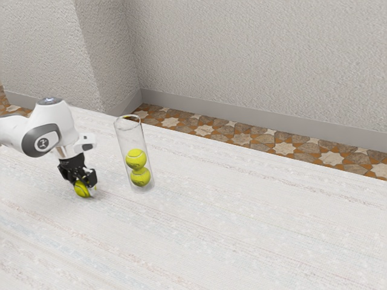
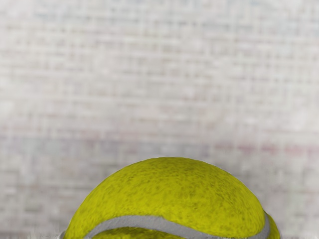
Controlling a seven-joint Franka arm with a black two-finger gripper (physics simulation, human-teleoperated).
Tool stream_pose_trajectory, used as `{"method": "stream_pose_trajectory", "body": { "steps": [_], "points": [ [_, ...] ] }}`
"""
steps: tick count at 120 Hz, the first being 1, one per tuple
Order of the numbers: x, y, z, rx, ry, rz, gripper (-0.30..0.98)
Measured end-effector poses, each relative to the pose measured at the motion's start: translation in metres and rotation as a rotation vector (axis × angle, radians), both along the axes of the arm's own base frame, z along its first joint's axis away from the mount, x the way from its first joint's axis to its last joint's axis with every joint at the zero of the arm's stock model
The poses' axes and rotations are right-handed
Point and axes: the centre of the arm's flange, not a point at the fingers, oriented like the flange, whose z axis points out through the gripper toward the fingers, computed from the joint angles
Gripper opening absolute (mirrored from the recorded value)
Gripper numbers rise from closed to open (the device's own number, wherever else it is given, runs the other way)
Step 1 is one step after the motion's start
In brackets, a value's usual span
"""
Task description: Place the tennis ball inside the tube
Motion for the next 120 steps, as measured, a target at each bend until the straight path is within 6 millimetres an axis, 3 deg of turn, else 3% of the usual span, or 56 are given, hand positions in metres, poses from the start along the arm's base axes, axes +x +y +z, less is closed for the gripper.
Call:
{"method": "stream_pose_trajectory", "body": {
  "steps": [11,22,47,62,93,120],
  "points": [
    [-0.003,0.001,0.011,0.013,-0.011,0.004,0.33],
    [-0.009,-0.006,0.046,0.023,-0.061,-0.005,0.31],
    [-0.04,-0.05,0.22,0.03,-0.251,-0.028,0.31],
    [-0.05,-0.091,0.276,0.027,-0.264,-0.06,0.31],
    [-0.044,-0.156,0.311,0.027,-0.242,-0.151,0.31],
    [-0.018,-0.187,0.303,0.014,-0.21,-0.196,0.31]
  ]
}}
